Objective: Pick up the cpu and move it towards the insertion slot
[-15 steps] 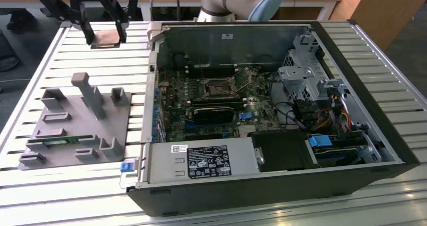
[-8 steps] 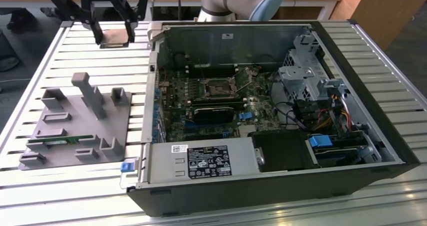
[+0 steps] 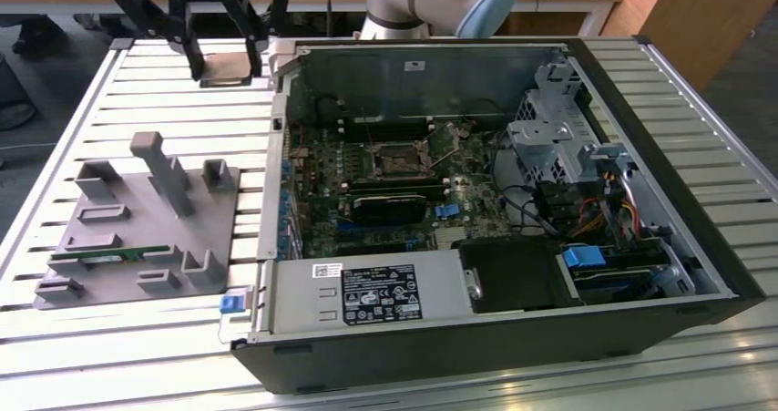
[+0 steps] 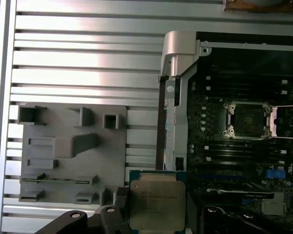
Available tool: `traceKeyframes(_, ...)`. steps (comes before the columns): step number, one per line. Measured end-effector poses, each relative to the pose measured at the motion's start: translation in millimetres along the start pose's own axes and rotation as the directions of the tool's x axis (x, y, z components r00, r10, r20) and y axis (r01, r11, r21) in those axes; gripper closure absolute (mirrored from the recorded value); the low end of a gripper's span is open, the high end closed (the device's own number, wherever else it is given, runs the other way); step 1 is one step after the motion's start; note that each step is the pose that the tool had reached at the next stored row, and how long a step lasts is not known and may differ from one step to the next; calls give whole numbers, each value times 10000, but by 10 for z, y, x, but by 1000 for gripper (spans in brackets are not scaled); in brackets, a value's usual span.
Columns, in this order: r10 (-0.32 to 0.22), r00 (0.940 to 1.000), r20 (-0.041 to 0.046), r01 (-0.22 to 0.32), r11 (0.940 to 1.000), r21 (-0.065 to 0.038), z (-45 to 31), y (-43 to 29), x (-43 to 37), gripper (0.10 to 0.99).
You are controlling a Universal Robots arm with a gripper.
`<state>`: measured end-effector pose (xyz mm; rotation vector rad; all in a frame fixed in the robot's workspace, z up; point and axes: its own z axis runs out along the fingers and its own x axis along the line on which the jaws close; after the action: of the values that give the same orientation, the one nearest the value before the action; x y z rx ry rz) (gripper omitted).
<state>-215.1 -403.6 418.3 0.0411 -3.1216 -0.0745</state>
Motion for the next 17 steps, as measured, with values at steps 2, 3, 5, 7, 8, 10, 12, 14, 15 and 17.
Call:
traceKeyframes(2, -1, 10000, 0, 1, 10000, 0, -1, -1, -40, 541)
traceKeyframes(3, 0, 10000, 0, 0, 10000, 0, -1, -1, -59, 541)
traceKeyframes(5, 0, 10000, 0, 0, 10000, 0, -2, -2, -96, 541)
traceKeyframes(7, 0, 10000, 0, 0, 10000, 0, -3, -3, -135, 541)
traceKeyframes(8, 0, 10000, 0, 0, 10000, 0, -3, -4, -155, 541)
traceKeyframes(10, 0, 10000, -1, 0, 10000, 0, -4, -5, -197, 541)
traceKeyframes(12, -1, 10000, 0, 1, 10000, 0, -4, -6, -236, 541)
traceKeyframes(14, 0, 10000, 0, 0, 10000, 0, -5, -7, -275, 541)
traceKeyframes(15, 0, 10000, 0, 0, 10000, 0, -5, -7, -294, 541)
traceKeyframes(17, 0, 10000, 0, 0, 10000, 1, -5, -8, -332, 541)
